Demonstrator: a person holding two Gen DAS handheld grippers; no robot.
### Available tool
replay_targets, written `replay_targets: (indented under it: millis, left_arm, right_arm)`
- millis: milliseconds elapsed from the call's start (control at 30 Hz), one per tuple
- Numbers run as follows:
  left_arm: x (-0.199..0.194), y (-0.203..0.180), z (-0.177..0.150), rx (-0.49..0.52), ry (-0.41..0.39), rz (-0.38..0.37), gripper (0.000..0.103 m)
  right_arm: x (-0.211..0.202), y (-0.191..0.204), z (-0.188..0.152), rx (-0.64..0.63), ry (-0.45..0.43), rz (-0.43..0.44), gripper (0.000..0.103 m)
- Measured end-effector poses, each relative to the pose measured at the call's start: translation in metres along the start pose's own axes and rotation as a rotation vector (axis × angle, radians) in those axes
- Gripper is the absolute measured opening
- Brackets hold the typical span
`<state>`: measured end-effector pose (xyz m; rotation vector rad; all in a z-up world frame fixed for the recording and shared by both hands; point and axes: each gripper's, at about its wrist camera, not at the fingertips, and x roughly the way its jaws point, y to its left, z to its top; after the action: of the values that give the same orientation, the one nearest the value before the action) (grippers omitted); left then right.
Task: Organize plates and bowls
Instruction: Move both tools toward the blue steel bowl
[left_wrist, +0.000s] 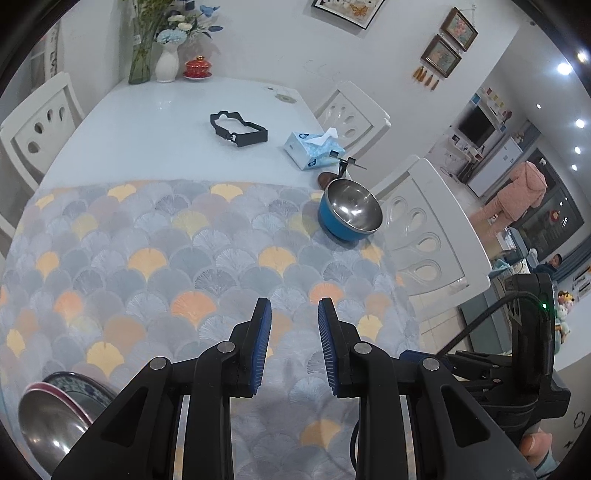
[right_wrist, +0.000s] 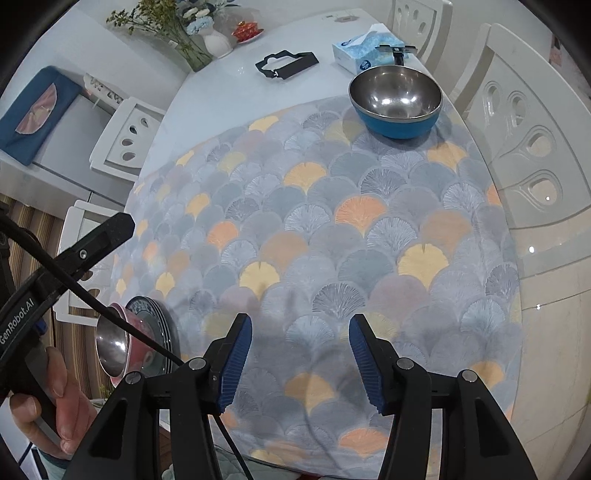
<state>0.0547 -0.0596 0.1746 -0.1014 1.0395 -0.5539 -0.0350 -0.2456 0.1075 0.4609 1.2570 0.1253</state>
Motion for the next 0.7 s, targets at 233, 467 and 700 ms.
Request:
replay_targets:
  millis: [233,467,700]
  left_arm:
    - [0.002,0.0,0.003,-0.023,-0.018,0.02,0.024]
    - [0.007,0.012,0.003,-0.059,-0.008,0.049,0.024]
    - [0.022,0.014,0.012,-0.065,0.029,0.081,0.024]
  right_arm:
    - [0.002,0.001,0.012,-0.037,0.007,0.011,0.054]
    - [0.013,0.006,0.021,-0.066,0.043,0.03,0.054]
    - [0.014,-0.009,0.03,-0.028,0.04,0.042,0.054]
